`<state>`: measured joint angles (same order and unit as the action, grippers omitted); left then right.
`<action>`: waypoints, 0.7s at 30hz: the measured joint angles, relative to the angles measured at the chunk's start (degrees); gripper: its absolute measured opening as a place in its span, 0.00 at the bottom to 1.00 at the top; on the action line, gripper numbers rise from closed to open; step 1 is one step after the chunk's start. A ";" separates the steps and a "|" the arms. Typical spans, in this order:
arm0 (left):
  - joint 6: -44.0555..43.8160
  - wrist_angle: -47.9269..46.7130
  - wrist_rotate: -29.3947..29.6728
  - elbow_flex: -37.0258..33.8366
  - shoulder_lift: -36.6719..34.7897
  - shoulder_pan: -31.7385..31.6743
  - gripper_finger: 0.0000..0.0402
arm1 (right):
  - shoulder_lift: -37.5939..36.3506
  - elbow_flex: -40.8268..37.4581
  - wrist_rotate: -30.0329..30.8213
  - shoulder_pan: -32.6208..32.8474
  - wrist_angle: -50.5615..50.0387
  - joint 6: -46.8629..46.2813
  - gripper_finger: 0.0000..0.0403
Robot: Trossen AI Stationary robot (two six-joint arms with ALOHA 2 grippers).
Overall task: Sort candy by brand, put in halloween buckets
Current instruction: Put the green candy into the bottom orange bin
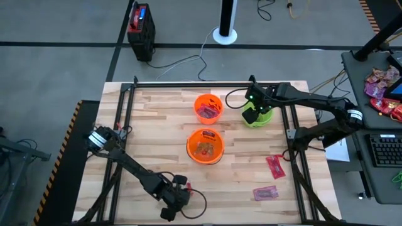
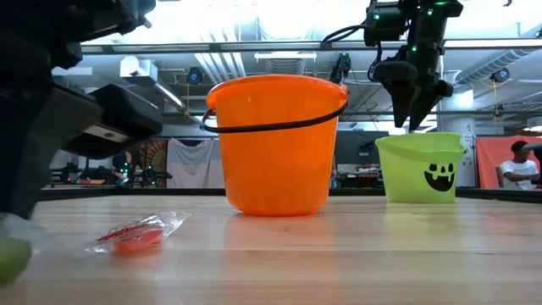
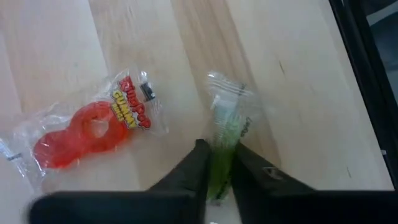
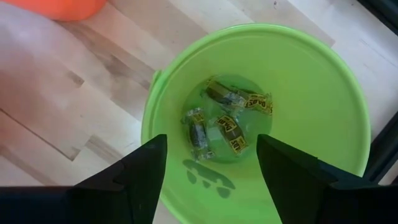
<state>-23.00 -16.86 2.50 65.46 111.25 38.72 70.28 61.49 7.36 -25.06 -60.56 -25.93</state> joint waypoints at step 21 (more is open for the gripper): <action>0.33 -23.94 13.07 8.52 -24.17 -15.41 0.00 | -0.15 16.41 -21.23 4.74 -12.85 -3.82 0.59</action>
<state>-22.67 -40.80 15.57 73.99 87.08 23.31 70.13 77.90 -13.87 -20.32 -73.41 -29.75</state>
